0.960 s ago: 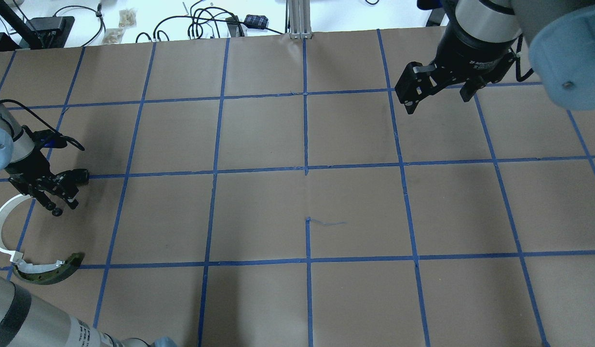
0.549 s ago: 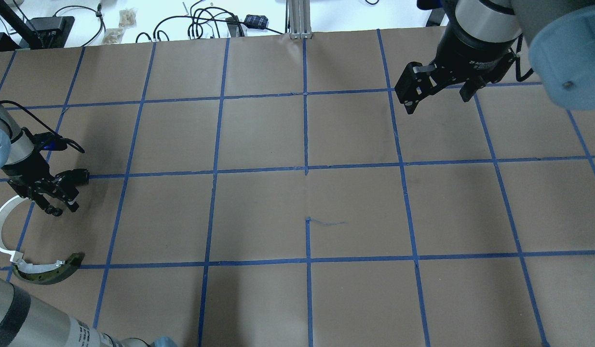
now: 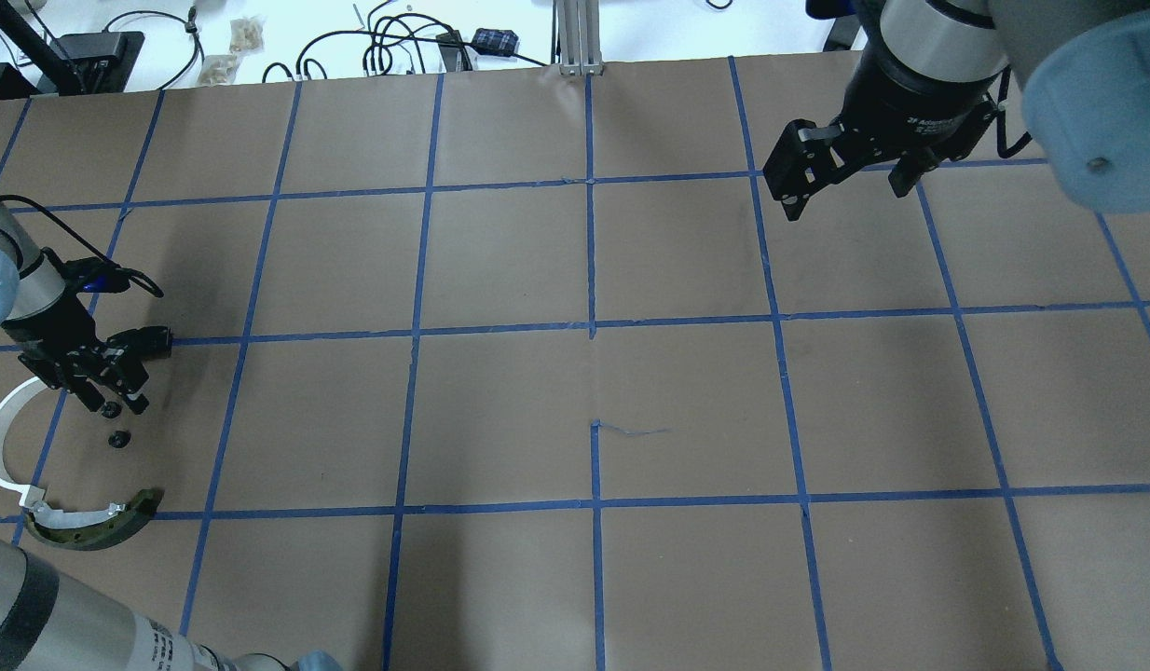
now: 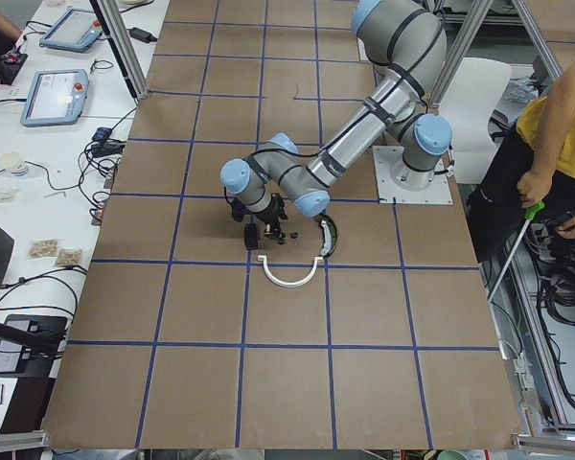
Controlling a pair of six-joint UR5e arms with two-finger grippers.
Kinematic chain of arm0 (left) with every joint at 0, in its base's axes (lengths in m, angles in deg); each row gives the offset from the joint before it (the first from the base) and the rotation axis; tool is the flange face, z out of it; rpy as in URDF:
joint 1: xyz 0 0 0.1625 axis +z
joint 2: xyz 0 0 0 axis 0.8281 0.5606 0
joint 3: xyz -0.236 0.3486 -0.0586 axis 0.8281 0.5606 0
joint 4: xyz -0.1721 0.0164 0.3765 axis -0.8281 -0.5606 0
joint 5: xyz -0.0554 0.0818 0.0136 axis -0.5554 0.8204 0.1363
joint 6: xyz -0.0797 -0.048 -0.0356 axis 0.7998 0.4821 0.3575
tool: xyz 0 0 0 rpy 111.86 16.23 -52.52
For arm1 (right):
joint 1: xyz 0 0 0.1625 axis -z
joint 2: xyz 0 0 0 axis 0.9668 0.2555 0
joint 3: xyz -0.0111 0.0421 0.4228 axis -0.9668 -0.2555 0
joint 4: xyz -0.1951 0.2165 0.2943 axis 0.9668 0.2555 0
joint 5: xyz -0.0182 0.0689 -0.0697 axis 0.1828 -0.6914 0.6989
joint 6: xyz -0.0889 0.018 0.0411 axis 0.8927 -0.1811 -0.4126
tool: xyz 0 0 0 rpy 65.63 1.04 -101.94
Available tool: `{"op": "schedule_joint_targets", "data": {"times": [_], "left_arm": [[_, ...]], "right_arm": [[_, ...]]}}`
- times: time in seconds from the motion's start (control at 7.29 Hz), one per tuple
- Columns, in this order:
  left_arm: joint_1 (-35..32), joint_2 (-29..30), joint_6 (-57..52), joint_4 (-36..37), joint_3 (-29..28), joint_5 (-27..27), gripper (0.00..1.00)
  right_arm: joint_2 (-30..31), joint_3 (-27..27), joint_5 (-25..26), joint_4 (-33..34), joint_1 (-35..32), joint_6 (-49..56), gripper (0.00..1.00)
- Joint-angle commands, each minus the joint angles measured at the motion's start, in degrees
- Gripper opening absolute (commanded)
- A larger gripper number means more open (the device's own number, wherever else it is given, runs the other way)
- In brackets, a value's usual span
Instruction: Place bearing gear from tray to pile
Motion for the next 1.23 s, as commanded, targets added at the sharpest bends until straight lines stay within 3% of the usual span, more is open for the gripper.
{"op": "schedule_joint_targets", "data": {"times": [0.0,0.27,0.69,1.1], "left_arm": [[-1.1,-1.2,5.3,-2.0,-1.9,-1.0,0.97],[-7.0,-3.4,7.9,-3.0,-6.4,-4.1,1.00],[-20.0,-8.7,25.2,-7.2,-13.9,-8.8,1.00],[-29.2,-16.1,30.1,-9.9,-14.1,-8.5,1.00]], "right_arm": [[0.0,0.0,-0.1,0.0,0.0,0.0,1.00],[0.0,0.0,0.1,0.0,0.0,0.0,1.00],[-0.1,0.0,0.2,0.0,0.0,0.1,1.00],[0.0,0.0,0.0,-0.1,0.0,0.2,1.00]]}}
